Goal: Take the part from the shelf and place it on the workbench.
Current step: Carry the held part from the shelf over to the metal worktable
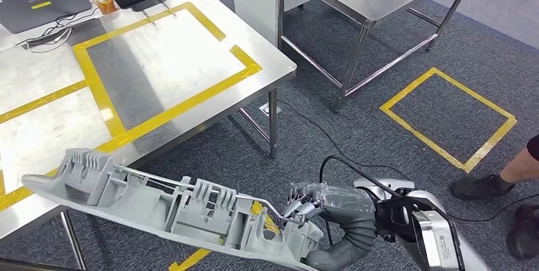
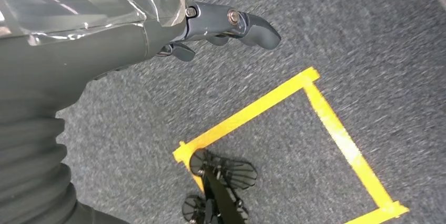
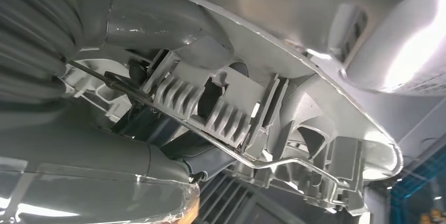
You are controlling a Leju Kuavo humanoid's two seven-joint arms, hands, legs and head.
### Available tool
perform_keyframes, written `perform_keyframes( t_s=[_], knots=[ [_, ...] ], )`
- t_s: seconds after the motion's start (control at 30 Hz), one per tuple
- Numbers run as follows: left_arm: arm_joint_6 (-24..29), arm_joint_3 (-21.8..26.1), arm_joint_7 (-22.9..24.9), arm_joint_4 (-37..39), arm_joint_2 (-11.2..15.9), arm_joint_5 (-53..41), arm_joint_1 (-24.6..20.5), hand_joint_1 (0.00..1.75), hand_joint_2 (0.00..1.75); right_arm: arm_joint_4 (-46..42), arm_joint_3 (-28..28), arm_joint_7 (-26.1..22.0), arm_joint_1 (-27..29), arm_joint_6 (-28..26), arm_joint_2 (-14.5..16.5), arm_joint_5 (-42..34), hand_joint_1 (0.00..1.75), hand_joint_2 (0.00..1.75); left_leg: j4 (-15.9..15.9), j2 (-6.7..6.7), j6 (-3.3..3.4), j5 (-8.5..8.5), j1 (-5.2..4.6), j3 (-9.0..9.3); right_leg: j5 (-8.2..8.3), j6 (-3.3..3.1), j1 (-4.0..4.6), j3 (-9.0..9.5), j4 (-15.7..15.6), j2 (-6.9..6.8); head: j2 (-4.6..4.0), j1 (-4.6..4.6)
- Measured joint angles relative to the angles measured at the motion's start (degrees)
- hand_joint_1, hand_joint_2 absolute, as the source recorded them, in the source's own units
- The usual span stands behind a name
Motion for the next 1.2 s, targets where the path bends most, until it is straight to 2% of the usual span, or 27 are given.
perform_keyframes(
  t_s=[0.03,0.07,0.1,0.17,0.23,0.27,0.3,0.33,0.4,0.47,0.53,0.57,0.6,0.63,0.67,0.7,0.73,0.77,0.8,0.83,0.9,0.93,0.97,1.03,1.07,1.13,1.2],
  knots=[
    [0.0,0.0,0.0,0.0,0.0,0.0,0.1,0.00,1.75,-0.1,0.1,0.0,-0.1,0.2,0.1,0.0,1.75,1.75,0.0,-0.16,-0.29,0.00,0.14,-0.08,0.07,-0.41,-0.02,0.05,-0.1,-0.45,0.00,0.02],
    [0.1,0.0,0.0,-0.1,0.0,0.1,0.2,0.00,1.75,-0.2,0.2,-0.1,-0.3,0.3,0.1,0.1,1.75,1.75,0.3,0.49,-0.58,-0.24,0.17,-0.30,0.11,-0.76,-0.08,0.16,-0.2,-0.90,0.00,-0.07],
    [0.1,0.0,0.0,-0.1,0.0,0.2,0.2,0.00,1.75,-0.3,0.3,-0.2,-0.5,0.5,0.2,0.1,1.75,1.75,1.6,1.77,-0.88,-1.02,0.17,-0.89,0.10,-1.16,-0.16,0.30,-0.3,-1.42,0.00,-0.30],
    [0.3,0.0,0.2,-0.1,0.0,0.3,0.1,0.00,1.75,-0.3,0.5,-0.4,-0.6,0.7,0.2,0.2,1.75,1.75,7.3,4.95,-1.42,-3.96,0.20,-3.68,-0.05,-1.74,-0.05,0.48,-0.4,-2.47,0.00,-0.77],
    [0.3,0.0,0.3,-0.1,0.0,0.3,0.0,0.00,1.75,-0.3,0.8,-0.5,-0.6,0.7,0.2,0.4,1.75,1.75,14.4,6.21,-1.73,-6.69,0.41,-7.39,-0.22,-2.05,0.22,0.51,-0.3,-3.66,0.00,-0.91],
    [0.4,0.0,0.4,-0.1,0.0,0.3,0.0,0.00,1.75,-0.3,1.0,-0.5,-0.6,0.8,0.2,0.4,1.75,1.75,16.1,6.40,-1.79,-6.80,0.47,-8.37,-0.30,-2.14,0.31,0.54,-0.3,-4.30,0.00,-0.91],
    [0.4,0.0,0.4,0.0,0.0,0.3,0.0,0.00,1.75,-0.3,1.2,-0.6,-0.6,0.8,0.2,0.5,1.75,1.75,15.4,6.55,-1.78,-5.85,0.50,-8.18,-0.40,-2.17,0.38,0.61,-0.3,-4.92,0.00,-0.92],
    [0.4,0.0,0.5,0.0,0.0,0.4,0.0,0.00,1.75,-0.3,1.3,-0.6,-0.6,0.8,0.2,0.5,1.75,1.75,12.6,6.91,-1.68,-4.08,0.52,-6.82,-0.50,-2.19,0.44,0.74,-0.3,-5.51,0.00,-0.92],
    [0.4,0.0,0.6,0.0,0.1,0.5,-0.1,0.00,1.75,-0.3,1.4,-0.7,-0.7,0.7,0.2,0.6,1.75,1.75,4.6,9.28,-1.14,-0.87,0.12,-2.71,-0.78,-1.98,0.72,1.09,-0.3,-6.57,0.00,-0.91],
    [0.4,0.0,0.7,-0.1,0.1,0.7,-0.2,0.00,1.75,-0.3,1.5,-0.8,-0.9,0.7,0.2,0.8,1.75,1.75,0.6,10.79,-0.42,-0.03,-0.48,-0.81,-1.04,-1.55,1.02,1.31,-0.4,-7.50,0.00,-0.87],
    [0.5,0.0,0.7,-0.1,0.1,0.9,-0.2,0.00,1.75,-0.3,1.6,-1.0,-1.0,0.6,0.2,1.1,1.75,1.75,0.3,9.67,0.30,-0.03,-0.76,-0.80,-1.20,-0.99,1.12,1.61,-0.7,-8.58,0.00,-0.86],
    [0.5,0.0,0.7,-0.2,0.1,1.0,-0.1,0.00,1.75,-0.3,1.6,-1.0,-1.1,0.6,0.2,1.2,1.75,1.75,-0.1,8.98,0.64,0.20,-0.66,-0.47,-1.37,-0.72,1.05,1.70,-0.6,-8.38,0.00,-0.81],
    [0.5,0.0,0.7,-0.2,0.1,1.0,-0.1,0.00,1.75,-0.3,1.6,-1.1,-1.2,0.6,0.2,1.3,1.75,1.75,-0.6,8.32,1.03,0.51,-0.47,-0.06,-1.84,-0.58,0.95,1.46,0.1,-7.38,0.00,-0.72],
    [0.5,0.0,0.7,-0.2,0.1,1.0,-0.2,0.00,1.75,-0.3,1.6,-1.1,-1.3,0.6,0.2,1.5,1.75,1.75,-1.0,7.68,1.33,0.82,-0.25,0.35,-2.76,-0.61,0.86,0.66,2.0,-5.89,0.00,-0.57],
    [0.6,0.0,0.6,-0.2,0.0,1.0,-0.3,0.00,1.75,-0.2,1.7,-1.2,-1.3,0.6,0.1,1.6,1.75,1.75,-1.3,7.00,1.51,1.02,-0.04,0.49,-4.07,-0.79,0.71,-0.85,5.0,-4.16,0.00,-0.37],
    [0.6,0.0,0.6,-0.2,0.0,1.0,-0.4,0.00,1.75,-0.2,1.7,-1.3,-1.3,0.6,0.0,1.7,1.75,1.75,-1.3,6.30,1.64,1.09,0.02,0.47,-5.59,-0.98,0.66,-2.88,9.0,-3.05,0.00,-0.26],
    [0.7,0.0,0.5,-0.2,0.0,0.9,-0.4,0.00,1.75,-0.2,1.7,-1.4,-1.3,0.6,0.0,1.8,1.75,1.75,-1.3,5.50,1.67,1.10,0.02,0.41,-6.81,-1.00,0.64,-4.89,12.7,-2.56,0.00,-0.15],
    [0.8,0.0,0.4,-0.2,-0.1,0.9,-0.5,0.00,1.75,-0.2,1.7,-1.4,-1.2,0.6,0.0,1.8,1.75,1.75,-1.3,4.66,1.66,1.10,0.04,0.41,-7.30,-0.80,0.59,-6.28,15.0,-2.38,0.00,-0.12],
    [0.8,0.0,0.4,-0.2,-0.1,0.9,-0.4,0.00,1.75,-0.1,1.8,-1.4,-1.2,0.6,0.0,1.9,1.75,1.75,-1.3,3.81,1.64,1.08,0.07,0.46,-6.87,-0.37,0.50,-6.66,15.3,-2.30,0.00,-0.13],
    [0.7,0.0,0.3,-0.2,-0.1,0.9,-0.4,0.00,1.75,-0.1,1.8,-1.4,-1.2,0.6,0.0,2.0,1.75,1.75,-1.2,2.99,1.56,1.03,0.13,0.55,-5.51,0.20,0.33,-5.81,13.0,-2.14,0.00,-0.13],
    [0.5,0.0,0.3,-0.2,-0.1,1.0,-0.4,0.00,1.75,-0.2,1.8,-1.4,-1.3,0.6,0.0,2.0,1.75,1.75,-0.7,1.43,1.10,0.75,0.18,0.50,-1.94,1.16,-0.14,-2.35,5.0,-0.58,0.00,-0.09],
    [0.4,0.0,0.3,-0.3,-0.1,1.0,-0.4,0.00,1.75,-0.2,1.8,-1.4,-1.3,0.6,0.0,2.0,1.75,1.75,-0.4,0.79,0.75,0.56,0.13,0.29,-0.70,1.14,-0.31,-1.00,2.0,0.12,0.00,-0.07],
    [0.4,0.0,0.3,-0.3,0.0,1.1,-0.3,0.00,1.75,-0.2,1.8,-1.4,-1.3,0.6,0.0,2.0,1.75,1.75,-0.2,0.28,0.40,0.44,0.10,0.02,-0.05,0.84,-0.31,-0.25,0.3,0.66,0.00,-0.07],
    [0.4,0.0,0.4,-0.3,0.0,1.1,-0.1,0.00,1.75,-0.2,1.8,-1.4,-1.4,0.6,0.1,2.0,1.75,1.75,-0.1,-0.48,-0.25,0.41,0.25,-0.46,0.18,-0.20,-0.09,-0.03,-0.1,0.12,0.00,-0.07],
    [0.5,0.0,0.4,-0.4,0.0,1.1,-0.1,0.00,1.75,-0.2,1.8,-1.4,-1.4,0.6,0.2,2.0,1.75,1.75,0.0,-0.29,-0.52,0.33,0.36,-0.62,0.22,-0.55,-0.06,0.04,-0.2,-0.29,0.00,-0.07],
    [0.6,0.0,0.3,-0.5,0.0,1.2,0.0,0.00,1.75,-0.2,1.8,-1.4,-1.6,0.5,0.3,2.0,1.75,1.75,2.5,2.13,-1.05,-1.12,0.34,-1.86,0.16,-1.31,-0.18,0.31,-0.3,-1.33,0.00,-0.48],
    [0.8,0.0,0.5,-0.5,0.0,1.6,-0.1,0.00,1.75,-0.2,1.8,-1.4,-1.6,0.5,0.4,2.0,1.75,1.75,9.2,5.33,-1.44,-4.44,0.32,-5.17,-0.07,-1.86,0.07,0.46,-0.3,-2.45,0.00,-0.92]
  ],
)
